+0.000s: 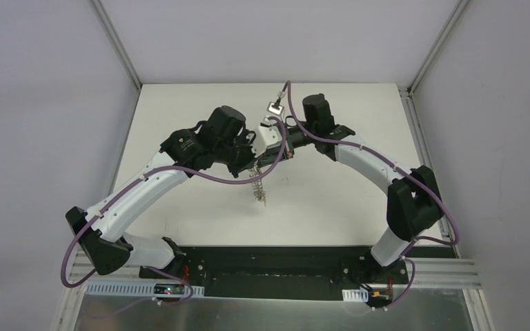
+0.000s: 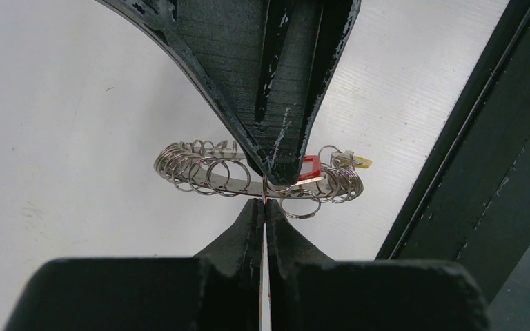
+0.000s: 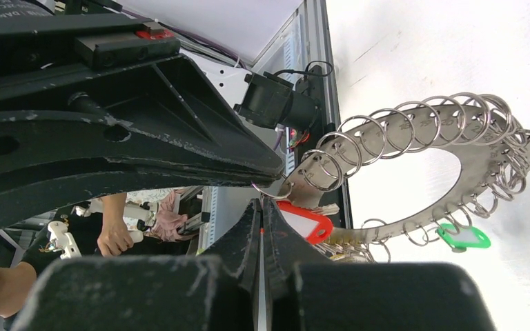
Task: Put the keys on the keyring
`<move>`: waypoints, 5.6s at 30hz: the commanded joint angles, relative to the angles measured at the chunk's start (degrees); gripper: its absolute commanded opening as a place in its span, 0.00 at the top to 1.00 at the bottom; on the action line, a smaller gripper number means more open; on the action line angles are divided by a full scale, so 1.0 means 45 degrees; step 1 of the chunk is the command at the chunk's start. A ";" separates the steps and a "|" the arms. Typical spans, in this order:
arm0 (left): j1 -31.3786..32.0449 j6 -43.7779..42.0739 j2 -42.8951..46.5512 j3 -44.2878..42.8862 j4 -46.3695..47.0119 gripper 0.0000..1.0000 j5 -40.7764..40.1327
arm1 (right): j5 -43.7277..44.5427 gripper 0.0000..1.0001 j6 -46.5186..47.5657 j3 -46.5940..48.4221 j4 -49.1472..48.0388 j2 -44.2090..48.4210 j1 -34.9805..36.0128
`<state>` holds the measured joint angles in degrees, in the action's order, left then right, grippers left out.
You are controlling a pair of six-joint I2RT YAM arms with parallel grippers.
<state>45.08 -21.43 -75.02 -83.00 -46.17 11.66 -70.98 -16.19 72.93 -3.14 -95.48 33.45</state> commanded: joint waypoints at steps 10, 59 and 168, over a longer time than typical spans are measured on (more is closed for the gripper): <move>0.0197 -0.0182 0.0351 -0.0080 0.0379 1.00 0.0570 | 0.0757 1.00 0.0540 0.0926 0.0627 -0.0202 0.0074; -0.0213 0.0271 0.0572 -0.0186 0.0549 1.00 0.2482 | -0.0191 0.91 -0.0594 -0.1047 -0.2308 0.0140 0.0243; -0.2627 0.3253 0.0839 0.1218 0.3824 1.00 0.6989 | 0.3756 1.00 1.0413 0.3911 0.8727 0.2553 0.0811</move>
<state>34.37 -4.56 -72.60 -77.95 -30.79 41.80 -55.81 25.54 86.19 33.52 -84.97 35.40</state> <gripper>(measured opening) 0.009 0.006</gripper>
